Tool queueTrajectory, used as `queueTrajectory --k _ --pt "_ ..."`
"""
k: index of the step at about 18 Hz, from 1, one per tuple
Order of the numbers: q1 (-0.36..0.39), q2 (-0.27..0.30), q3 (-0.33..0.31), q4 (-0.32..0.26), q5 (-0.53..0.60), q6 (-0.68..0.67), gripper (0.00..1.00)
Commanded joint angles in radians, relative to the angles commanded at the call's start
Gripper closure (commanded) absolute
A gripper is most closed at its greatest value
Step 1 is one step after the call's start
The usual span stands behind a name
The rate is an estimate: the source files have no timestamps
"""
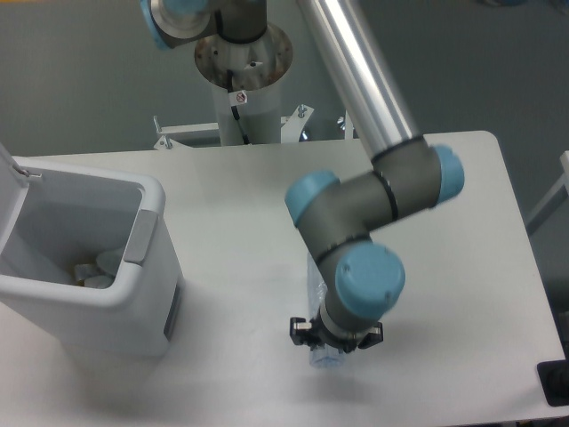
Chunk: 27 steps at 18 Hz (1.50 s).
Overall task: Place the trash in the trash can
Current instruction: 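Lift the bottle and carry it over the white bin, then lower the bottle into the bin and open the gripper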
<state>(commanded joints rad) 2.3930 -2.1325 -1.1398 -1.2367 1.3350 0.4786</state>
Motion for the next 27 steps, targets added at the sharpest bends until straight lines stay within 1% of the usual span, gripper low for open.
queueTrajectory --k 3,5,7,8,9,12,14,16,18,22,27 --pt "0.002 0.066 0.024 0.084 -0.147 -0.009 0.67" --pt "0.003 0.106 0.040 0.118 -0.261 -0.011 0.67" --pt "0.003 0.143 0.040 0.149 -0.354 -0.017 0.67" --pt "0.003 0.154 0.041 0.158 -0.384 -0.017 0.67" --pt "0.002 0.164 0.041 0.180 -0.405 -0.015 0.67" --pt "-0.003 0.193 0.041 0.259 -0.509 -0.040 0.67" --pt "-0.002 0.216 0.041 0.286 -0.610 -0.054 0.67" --pt "-0.005 0.232 0.041 0.287 -0.681 -0.055 0.67" --pt "-0.026 0.230 0.041 0.290 -0.691 -0.055 0.67" --pt "-0.104 0.236 0.023 0.298 -0.691 -0.057 0.67" --pt "-0.156 0.279 -0.070 0.301 -0.689 -0.055 0.67"
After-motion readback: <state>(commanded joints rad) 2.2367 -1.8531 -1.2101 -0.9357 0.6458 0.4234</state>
